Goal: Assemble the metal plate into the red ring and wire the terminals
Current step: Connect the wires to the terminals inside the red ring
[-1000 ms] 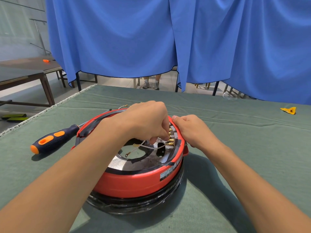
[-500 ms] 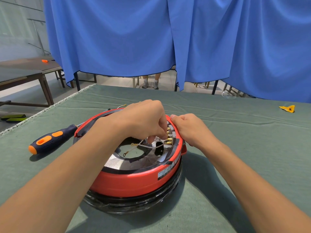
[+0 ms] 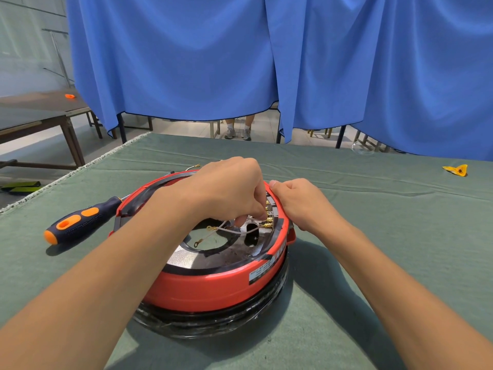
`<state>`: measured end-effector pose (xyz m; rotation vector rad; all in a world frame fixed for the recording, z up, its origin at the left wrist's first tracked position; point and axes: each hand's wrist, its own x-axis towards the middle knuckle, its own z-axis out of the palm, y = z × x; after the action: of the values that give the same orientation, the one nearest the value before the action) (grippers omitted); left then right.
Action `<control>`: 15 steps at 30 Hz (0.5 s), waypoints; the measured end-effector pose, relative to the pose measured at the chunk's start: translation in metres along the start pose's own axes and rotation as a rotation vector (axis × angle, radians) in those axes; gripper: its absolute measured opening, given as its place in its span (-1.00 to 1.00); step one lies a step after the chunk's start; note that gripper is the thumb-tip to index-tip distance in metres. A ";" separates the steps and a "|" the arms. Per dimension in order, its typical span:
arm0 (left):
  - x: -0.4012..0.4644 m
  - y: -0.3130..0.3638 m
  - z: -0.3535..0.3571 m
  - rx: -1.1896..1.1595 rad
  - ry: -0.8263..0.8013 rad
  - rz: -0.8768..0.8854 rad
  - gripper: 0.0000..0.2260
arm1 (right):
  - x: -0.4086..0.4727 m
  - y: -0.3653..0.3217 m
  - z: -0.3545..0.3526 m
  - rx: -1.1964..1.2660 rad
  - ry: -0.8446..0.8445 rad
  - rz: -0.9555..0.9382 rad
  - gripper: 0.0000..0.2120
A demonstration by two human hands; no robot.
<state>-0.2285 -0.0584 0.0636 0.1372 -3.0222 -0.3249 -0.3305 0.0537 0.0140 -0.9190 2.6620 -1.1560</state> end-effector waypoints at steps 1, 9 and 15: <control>0.000 0.001 0.000 0.010 0.009 -0.003 -0.90 | 0.000 0.000 0.000 0.000 0.003 0.000 -0.51; -0.003 0.006 0.002 0.034 0.069 -0.024 -0.88 | 0.000 -0.001 0.002 -0.006 0.033 -0.005 -0.50; -0.003 0.010 0.002 0.060 0.095 -0.021 -0.87 | -0.002 -0.002 0.002 -0.015 0.052 -0.011 -0.48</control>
<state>-0.2262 -0.0478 0.0635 0.1831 -2.9395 -0.2231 -0.3274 0.0524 0.0137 -0.9191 2.7141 -1.1797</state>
